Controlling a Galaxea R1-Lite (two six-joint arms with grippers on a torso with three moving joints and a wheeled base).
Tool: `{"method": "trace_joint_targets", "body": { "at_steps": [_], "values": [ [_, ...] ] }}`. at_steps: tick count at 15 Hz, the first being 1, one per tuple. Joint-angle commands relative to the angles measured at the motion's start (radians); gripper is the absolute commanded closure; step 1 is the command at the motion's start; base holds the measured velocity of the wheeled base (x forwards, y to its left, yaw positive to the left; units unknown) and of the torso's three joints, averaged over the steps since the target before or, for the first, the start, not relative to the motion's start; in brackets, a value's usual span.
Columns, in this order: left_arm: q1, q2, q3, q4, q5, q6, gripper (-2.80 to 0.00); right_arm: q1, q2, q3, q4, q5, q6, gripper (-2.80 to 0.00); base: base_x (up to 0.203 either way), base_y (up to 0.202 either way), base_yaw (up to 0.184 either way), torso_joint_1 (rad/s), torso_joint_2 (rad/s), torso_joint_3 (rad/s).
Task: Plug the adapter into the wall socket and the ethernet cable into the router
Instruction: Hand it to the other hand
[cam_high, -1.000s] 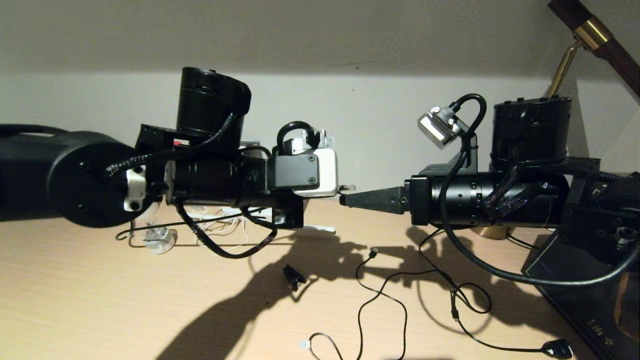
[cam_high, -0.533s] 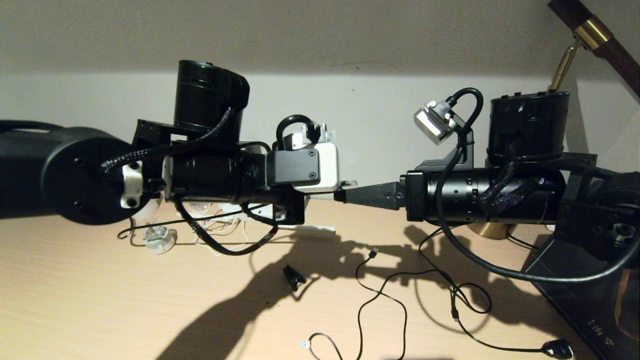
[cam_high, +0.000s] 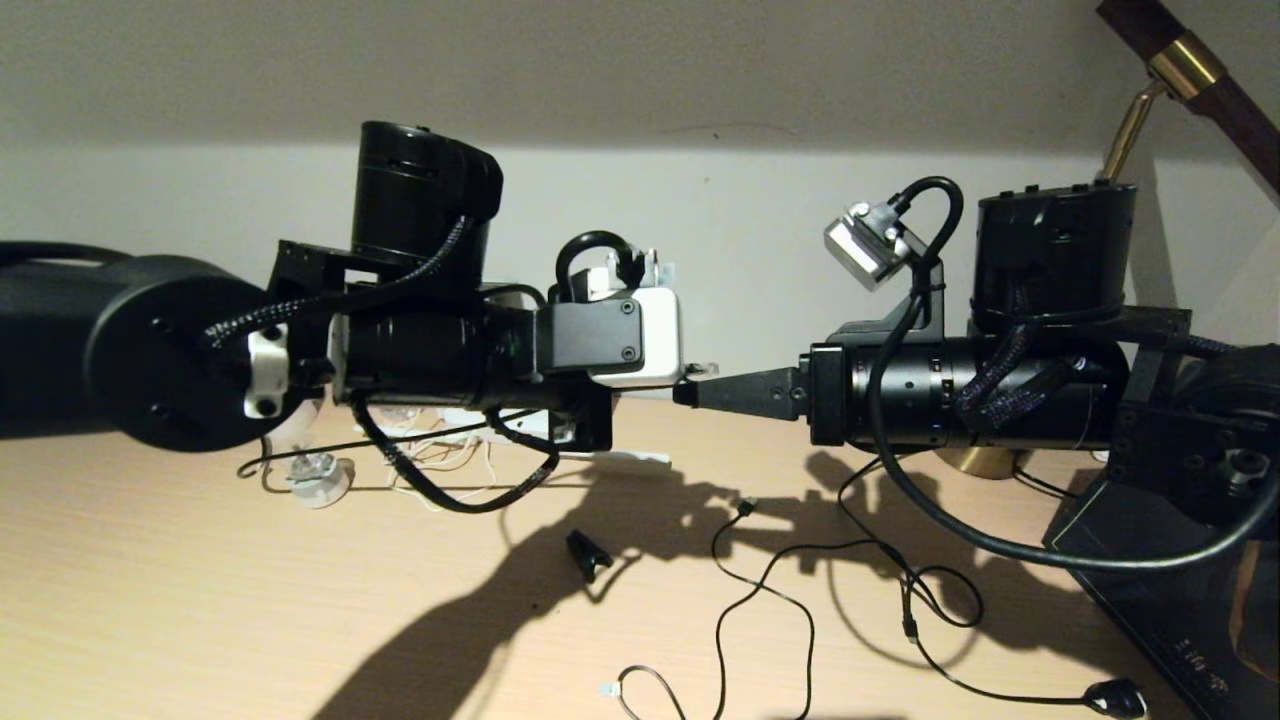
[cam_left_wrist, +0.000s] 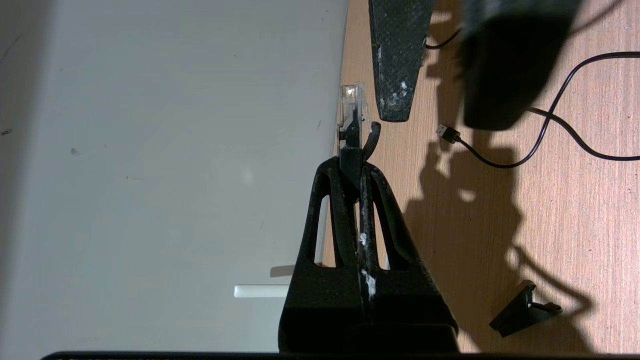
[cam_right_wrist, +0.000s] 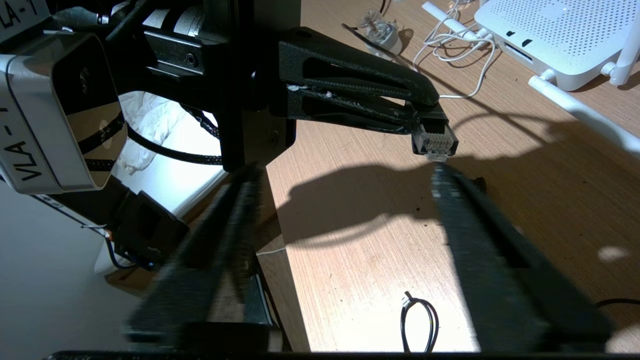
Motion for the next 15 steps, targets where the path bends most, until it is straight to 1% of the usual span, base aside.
{"method": "trace_joint_targets", "body": {
  "at_steps": [1,11,15],
  "values": [
    [-0.005,0.004,0.0,-0.001,-0.002,0.006,0.0,0.0,-0.003,-0.002,-0.002,0.004,0.002,0.0,0.0,0.0,0.0,0.0,0.0,0.0],
    [-0.017,0.013,0.006,-0.032,-0.002,-0.011,0.0,0.0,-0.007,0.008,-0.002,0.004,0.005,0.0,0.0,0.0,0.0,0.0,0.0,0.0],
    [-0.017,0.013,0.011,-0.039,-0.002,-0.017,0.0,0.007,-0.019,0.035,-0.002,-0.015,0.006,0.0,0.0,0.0,0.0,0.0,0.0,0.0]
  ]
}}
